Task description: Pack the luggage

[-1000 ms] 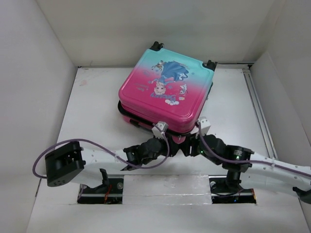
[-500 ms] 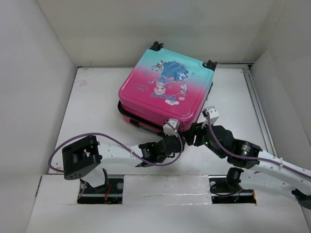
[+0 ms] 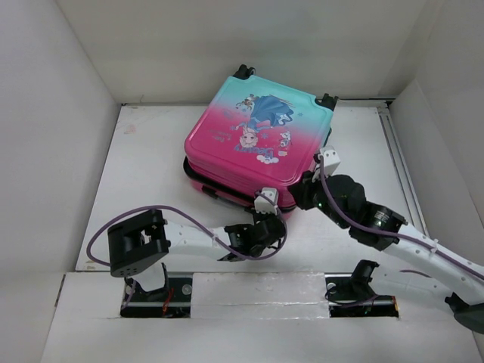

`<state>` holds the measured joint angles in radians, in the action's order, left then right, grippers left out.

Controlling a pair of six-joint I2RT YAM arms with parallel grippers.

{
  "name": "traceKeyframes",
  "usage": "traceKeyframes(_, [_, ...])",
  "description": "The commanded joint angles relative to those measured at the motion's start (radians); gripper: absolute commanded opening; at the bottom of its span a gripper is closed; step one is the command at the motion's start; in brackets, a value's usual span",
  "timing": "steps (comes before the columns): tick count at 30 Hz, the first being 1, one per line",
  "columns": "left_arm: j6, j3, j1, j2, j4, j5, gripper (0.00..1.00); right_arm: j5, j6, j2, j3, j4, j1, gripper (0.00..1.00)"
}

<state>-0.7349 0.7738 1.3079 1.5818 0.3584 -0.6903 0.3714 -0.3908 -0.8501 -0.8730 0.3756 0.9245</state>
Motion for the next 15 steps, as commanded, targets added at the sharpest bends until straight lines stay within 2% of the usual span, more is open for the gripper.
traceKeyframes(1, [-0.011, -0.013, -0.018, -0.014, 0.079, -0.106, 0.12, -0.031, 0.064, -0.036, -0.072, -0.061, -0.036, 0.24])
traceKeyframes(4, [0.017, -0.013, 0.004, -0.023, 0.100, -0.118, 0.16, -0.063, 0.076, -0.050, -0.093, -0.061, -0.078, 0.27])
traceKeyframes(7, [0.049, -0.013, 0.034, -0.023, 0.096, -0.150, 0.26, -0.109, 0.096, -0.060, -0.093, -0.070, -0.107, 0.28])
traceKeyframes(10, [0.031, 0.018, 0.059, -0.013, 0.012, -0.219, 0.38, -0.152, 0.105, -0.069, -0.093, -0.070, -0.136, 0.28])
traceKeyframes(13, [-0.008, 0.042, 0.068, 0.000, -0.051, -0.242, 0.41, -0.175, 0.106, -0.078, -0.093, -0.092, -0.147, 0.28])
traceKeyframes(15, [0.017, 0.032, 0.068, 0.000, -0.020, -0.242, 0.41, -0.189, 0.106, -0.078, -0.071, -0.110, -0.147, 0.28])
